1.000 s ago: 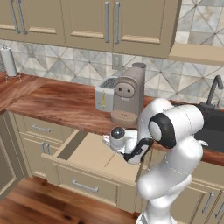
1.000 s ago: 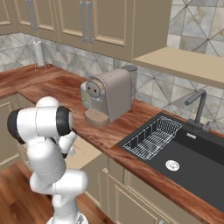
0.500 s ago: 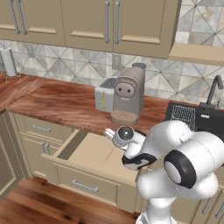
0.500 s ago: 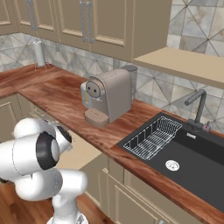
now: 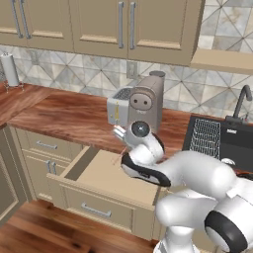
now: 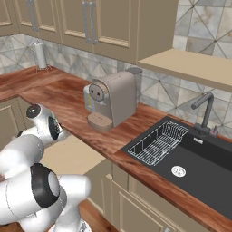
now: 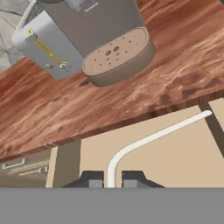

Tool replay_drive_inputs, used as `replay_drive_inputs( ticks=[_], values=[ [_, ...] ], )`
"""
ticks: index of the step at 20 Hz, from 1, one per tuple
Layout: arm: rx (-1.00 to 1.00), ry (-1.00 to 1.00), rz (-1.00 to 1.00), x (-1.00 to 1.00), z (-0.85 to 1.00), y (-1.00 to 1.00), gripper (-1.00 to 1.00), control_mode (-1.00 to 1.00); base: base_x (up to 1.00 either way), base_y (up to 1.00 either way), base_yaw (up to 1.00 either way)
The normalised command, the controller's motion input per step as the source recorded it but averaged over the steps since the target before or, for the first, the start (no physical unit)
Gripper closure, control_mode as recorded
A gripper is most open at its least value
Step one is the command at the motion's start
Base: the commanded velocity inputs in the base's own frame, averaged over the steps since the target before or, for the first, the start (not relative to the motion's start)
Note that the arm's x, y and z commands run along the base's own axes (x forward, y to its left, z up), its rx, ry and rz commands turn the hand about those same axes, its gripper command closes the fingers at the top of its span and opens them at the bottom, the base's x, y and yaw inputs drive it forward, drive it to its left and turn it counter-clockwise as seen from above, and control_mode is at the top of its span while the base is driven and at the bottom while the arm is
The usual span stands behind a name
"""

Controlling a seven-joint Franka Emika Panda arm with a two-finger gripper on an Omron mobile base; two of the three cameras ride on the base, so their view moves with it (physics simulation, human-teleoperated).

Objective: Take a straw from the drawer in front and place it inside the glass cup on the dining counter.

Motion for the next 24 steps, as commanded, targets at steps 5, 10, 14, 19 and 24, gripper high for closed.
replay_drive_inputs(
  ticks=[5, 10, 14, 19, 24],
  values=[
    [-0.01, 0.03, 0.07, 0.0, 0.92, 0.0, 1.0, -1.0, 0.0, 0.0, 0.0],
    [-0.08, 0.03, 0.14, -0.16, 0.57, -0.18, 1.0, -1.0, 0.0, 0.0, 0.0],
    [-0.12, 0.0, 0.18, -0.17, 0.26, -0.33, 1.0, -1.0, 0.0, 0.0, 0.0],
    [-0.1, 0.0, 0.19, -0.35, 0.03, -0.38, 1.0, -1.0, 0.0, 0.0, 0.0],
    [-0.06, 0.0, 0.16, -0.42, 0.0, -0.29, 1.0, -1.0, 0.0, 0.0, 0.0]
  ],
)
